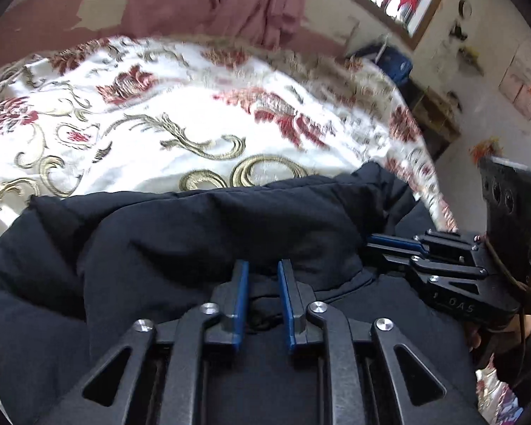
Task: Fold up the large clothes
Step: 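Open both tools and release the folded hem onto the jacket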
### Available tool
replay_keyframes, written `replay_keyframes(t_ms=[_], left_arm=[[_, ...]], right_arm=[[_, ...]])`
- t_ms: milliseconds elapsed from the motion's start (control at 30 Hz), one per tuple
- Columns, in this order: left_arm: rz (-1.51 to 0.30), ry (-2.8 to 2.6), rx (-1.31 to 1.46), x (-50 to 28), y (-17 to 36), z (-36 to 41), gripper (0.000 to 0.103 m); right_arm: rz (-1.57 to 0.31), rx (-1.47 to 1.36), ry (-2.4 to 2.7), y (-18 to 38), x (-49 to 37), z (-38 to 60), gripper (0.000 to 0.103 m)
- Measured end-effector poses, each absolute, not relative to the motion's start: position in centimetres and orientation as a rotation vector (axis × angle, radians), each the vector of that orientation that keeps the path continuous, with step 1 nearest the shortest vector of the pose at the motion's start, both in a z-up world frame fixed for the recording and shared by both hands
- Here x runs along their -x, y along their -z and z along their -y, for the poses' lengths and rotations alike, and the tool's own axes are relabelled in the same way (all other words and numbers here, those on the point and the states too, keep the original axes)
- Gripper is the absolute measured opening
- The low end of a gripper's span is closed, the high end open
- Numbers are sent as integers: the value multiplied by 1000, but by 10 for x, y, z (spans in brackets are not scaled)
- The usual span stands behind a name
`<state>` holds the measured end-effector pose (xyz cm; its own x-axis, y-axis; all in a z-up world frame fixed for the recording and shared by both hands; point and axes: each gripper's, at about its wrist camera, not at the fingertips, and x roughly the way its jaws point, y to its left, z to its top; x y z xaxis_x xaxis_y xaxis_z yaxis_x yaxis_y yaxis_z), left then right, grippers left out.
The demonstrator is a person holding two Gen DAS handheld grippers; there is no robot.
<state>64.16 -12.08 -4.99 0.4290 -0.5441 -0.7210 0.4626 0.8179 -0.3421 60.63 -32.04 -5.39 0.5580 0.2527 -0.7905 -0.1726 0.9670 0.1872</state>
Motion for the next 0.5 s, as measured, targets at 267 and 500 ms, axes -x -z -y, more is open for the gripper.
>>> replay_keyframes(t_ms=[267,500], left_arm=[[-882,489,103,-610,19,103,20],[-840,415,62,-577,-18,101,20]], right_arm=[[-863,-112,-198,18,-570,334,25],[-755,-77,-160,-21,-533,335,58]])
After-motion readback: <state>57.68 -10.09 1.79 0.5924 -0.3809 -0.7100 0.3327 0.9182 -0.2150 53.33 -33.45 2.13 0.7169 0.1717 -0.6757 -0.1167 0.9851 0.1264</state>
